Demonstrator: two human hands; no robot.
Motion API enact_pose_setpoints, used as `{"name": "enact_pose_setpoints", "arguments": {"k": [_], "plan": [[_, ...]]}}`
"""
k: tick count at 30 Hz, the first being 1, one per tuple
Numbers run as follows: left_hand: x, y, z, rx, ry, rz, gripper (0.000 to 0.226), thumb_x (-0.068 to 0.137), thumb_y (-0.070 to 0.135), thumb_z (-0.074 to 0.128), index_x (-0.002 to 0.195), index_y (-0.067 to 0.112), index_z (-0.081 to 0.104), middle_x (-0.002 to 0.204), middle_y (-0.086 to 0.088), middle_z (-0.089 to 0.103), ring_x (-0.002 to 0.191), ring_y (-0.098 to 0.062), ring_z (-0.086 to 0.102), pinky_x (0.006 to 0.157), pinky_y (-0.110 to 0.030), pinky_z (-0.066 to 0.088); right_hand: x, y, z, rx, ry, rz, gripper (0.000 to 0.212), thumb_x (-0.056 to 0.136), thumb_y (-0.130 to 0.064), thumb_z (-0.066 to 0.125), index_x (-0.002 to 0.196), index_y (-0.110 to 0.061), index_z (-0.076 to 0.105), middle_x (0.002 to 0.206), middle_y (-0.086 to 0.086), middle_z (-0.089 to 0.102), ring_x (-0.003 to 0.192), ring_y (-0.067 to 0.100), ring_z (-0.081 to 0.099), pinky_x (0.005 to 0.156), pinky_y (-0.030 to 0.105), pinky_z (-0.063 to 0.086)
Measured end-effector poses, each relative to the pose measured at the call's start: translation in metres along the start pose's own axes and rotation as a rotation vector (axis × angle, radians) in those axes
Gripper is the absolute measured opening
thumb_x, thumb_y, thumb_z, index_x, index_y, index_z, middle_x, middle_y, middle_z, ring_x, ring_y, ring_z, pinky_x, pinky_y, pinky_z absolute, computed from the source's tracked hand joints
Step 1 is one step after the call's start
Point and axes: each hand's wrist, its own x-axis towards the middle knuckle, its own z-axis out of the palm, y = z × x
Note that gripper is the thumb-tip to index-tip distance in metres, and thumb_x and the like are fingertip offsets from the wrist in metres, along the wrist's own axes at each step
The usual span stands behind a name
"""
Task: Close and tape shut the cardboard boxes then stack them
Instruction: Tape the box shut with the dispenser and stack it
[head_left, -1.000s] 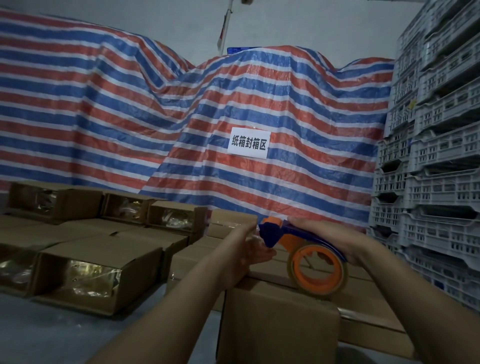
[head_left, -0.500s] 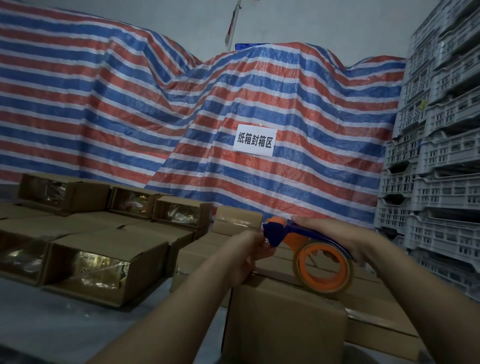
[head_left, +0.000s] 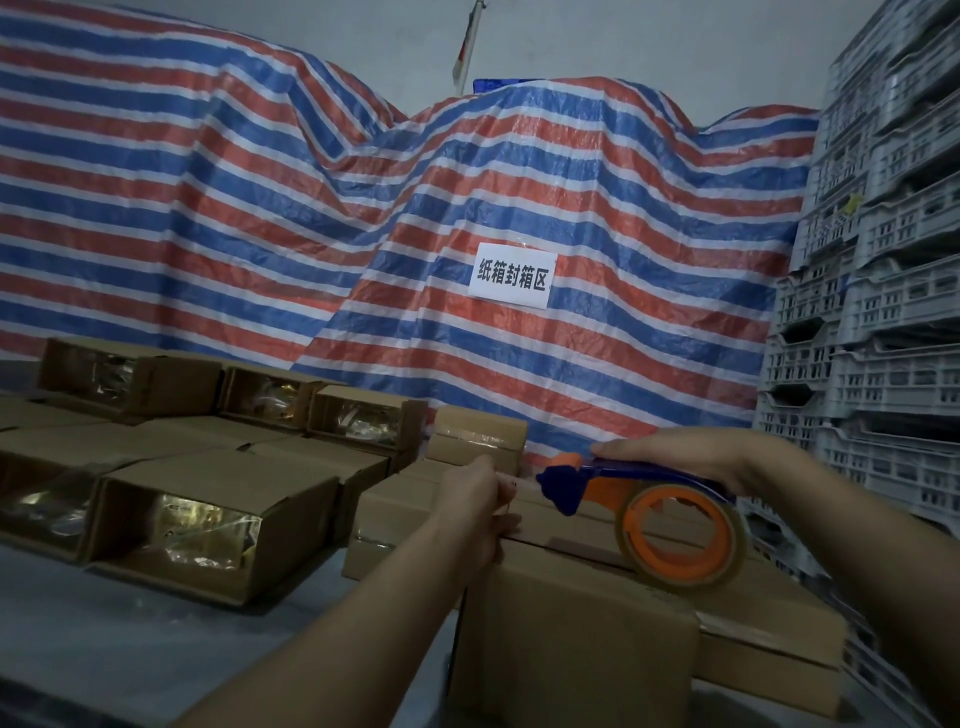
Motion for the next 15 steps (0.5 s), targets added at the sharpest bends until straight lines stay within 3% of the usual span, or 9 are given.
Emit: {"name": "enact_pose_setpoints", "arguments": {"k": [2,6,11,15], "plan": [[-0.001,0.000,0.000,-0.171,0.065,0.018,0.029,0.098,0.006,0.040,0.071,0.007,0.049,0.065,-0.007,0.048,0.068,-0.020,0.052,0.088,-0.044,0.053,0.004,-0.007,0.006,0.005,-0.034,-0.015,0.062,0.081,-0.062,0.064,0.111,-0.008,0.064,0.073,0.002,0.069,0.056,0.009,0.063,0.056,0.019,0.051],[-0.002,-0.001,-0.006,-0.335,0.081,0.014,0.027,0.095,0.001,0.040,0.070,0.007,0.048,0.048,-0.004,0.051,0.063,-0.018,0.048,0.082,-0.036,0.049,0.011,-0.009,0.010,-0.018,-0.009,-0.032,0.060,0.089,-0.060,0.061,0.119,-0.008,0.062,0.077,0.003,0.070,0.060,0.010,0.064,0.059,0.021,0.052],[0.012,0.004,-0.017,0.073,0.170,0.033,0.013,0.095,0.011,0.046,0.097,0.007,0.058,0.078,-0.008,0.054,0.069,-0.018,0.052,0.063,-0.028,0.045,0.015,-0.001,0.007,-0.057,0.055,-0.057,0.067,0.088,-0.065,0.060,0.125,-0.009,0.061,0.081,0.003,0.070,0.062,0.010,0.064,0.065,0.023,0.051],[0.018,-0.001,-0.035,0.363,0.137,0.139,0.011,0.095,0.016,0.049,0.098,0.011,0.057,0.081,-0.005,0.055,0.068,-0.016,0.052,0.056,-0.025,0.042,0.017,-0.003,0.008,-0.047,0.027,-0.050,0.064,0.090,-0.062,0.060,0.127,-0.009,0.061,0.084,0.004,0.071,0.064,0.011,0.065,0.064,0.022,0.052]]}}
